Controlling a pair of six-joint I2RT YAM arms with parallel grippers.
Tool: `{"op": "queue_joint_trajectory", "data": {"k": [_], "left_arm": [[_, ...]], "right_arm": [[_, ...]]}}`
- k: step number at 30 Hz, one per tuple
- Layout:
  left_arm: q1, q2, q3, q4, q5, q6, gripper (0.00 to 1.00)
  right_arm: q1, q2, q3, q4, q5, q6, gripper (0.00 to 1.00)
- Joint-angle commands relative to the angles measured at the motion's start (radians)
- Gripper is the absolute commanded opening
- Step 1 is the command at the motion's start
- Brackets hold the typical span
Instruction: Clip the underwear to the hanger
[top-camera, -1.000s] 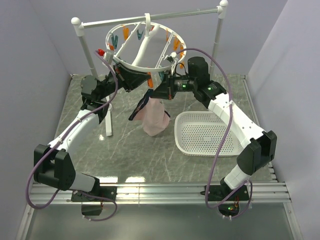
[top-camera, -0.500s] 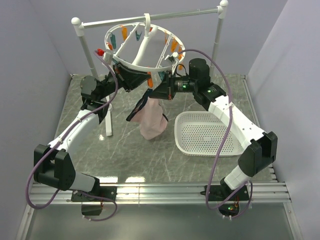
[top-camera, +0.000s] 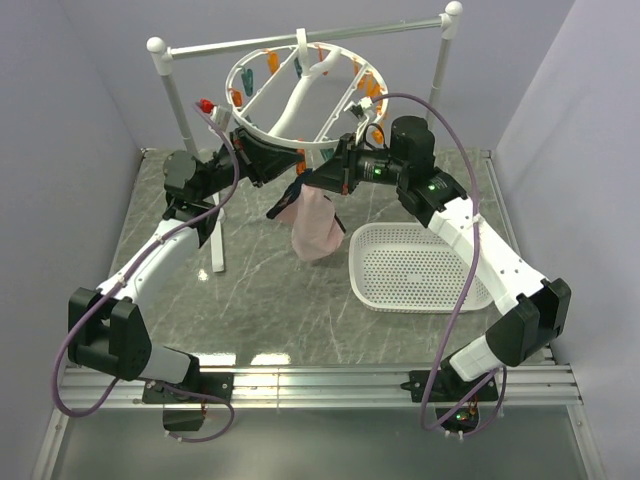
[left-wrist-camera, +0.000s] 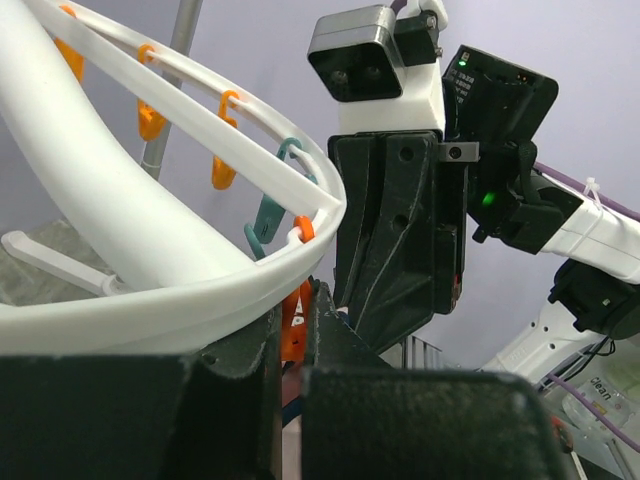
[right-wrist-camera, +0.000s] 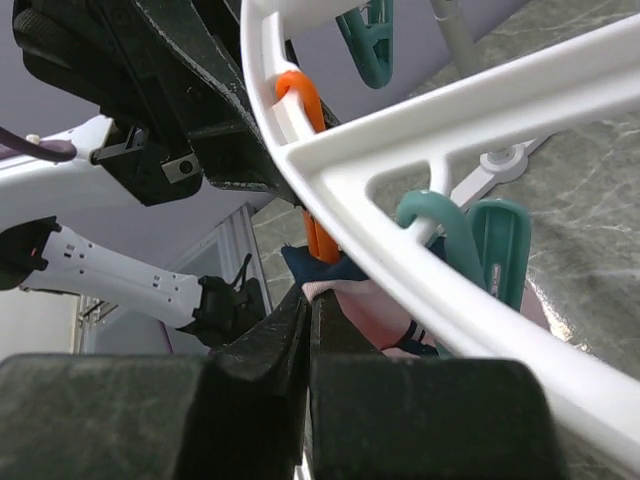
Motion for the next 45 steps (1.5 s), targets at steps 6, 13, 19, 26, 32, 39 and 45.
{"op": "queue_joint_trajectory", "data": {"k": [6, 13, 19, 26, 32, 39, 45], "left_arm": [[-0.025, -0.011, -0.005, 0.008, 0.107, -0.016, 0.00], [-0.022, -0.006, -0.001, 0.023, 0.107, -0.027, 0.00], [-0.020, -0.006, 0.004, 0.035, 0.101, -0.044, 0.00], [-0.020, 0.001, -0.001, 0.064, 0.110, -0.065, 0.00], [-0.020, 0.003, -0.001, 0.069, 0.104, -0.058, 0.00], [-0.020, 0.003, -0.005, 0.086, 0.102, -0.056, 0.00], [-0.020, 0.009, -0.007, 0.110, 0.136, -0.087, 0.00]], "right_arm": [[-0.006, -0.003, 0.018, 0.018, 0.036, -0.081, 0.00], [-0.003, -0.036, -0.021, -0.014, 0.098, -0.104, 0.00], [0.014, -0.033, -0.013, -0.074, 0.160, -0.154, 0.00], [0.023, -0.010, -0.004, -0.085, 0.128, -0.147, 0.00], [0.046, -0.006, 0.007, -0.081, 0.103, -0.164, 0.00], [0.058, -0.016, -0.015, -0.089, 0.098, -0.171, 0.00], [0.060, -0.003, 0.027, -0.094, 0.105, -0.173, 0.00]]}}
